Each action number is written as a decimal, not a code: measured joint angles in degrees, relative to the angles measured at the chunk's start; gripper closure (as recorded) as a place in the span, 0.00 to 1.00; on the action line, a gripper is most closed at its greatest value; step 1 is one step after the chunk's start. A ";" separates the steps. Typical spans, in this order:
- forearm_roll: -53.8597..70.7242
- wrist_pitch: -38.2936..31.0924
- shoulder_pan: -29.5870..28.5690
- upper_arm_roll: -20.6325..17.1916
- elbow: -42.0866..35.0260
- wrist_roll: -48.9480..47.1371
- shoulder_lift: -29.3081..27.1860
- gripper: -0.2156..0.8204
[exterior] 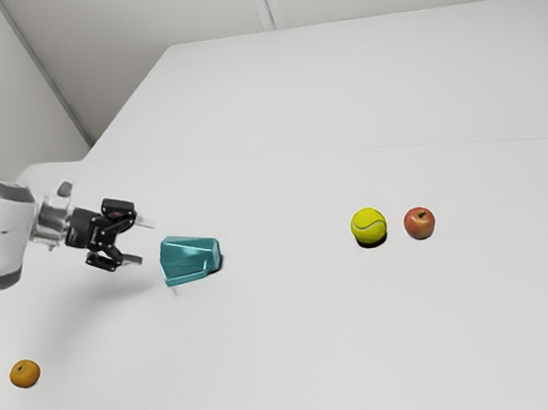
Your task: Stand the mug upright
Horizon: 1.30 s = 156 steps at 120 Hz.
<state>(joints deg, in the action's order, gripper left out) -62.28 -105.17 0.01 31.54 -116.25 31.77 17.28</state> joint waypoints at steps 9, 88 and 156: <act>-2.33 0.03 -0.14 0.00 -0.24 4.08 0.62 0.21; -11.94 -0.25 0.91 -3.76 -2.21 24.49 3.33 0.34; -12.41 0.01 1.04 -3.82 -2.14 29.84 2.13 0.93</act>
<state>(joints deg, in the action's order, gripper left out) -74.69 -105.16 1.05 27.71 -118.39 61.61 19.42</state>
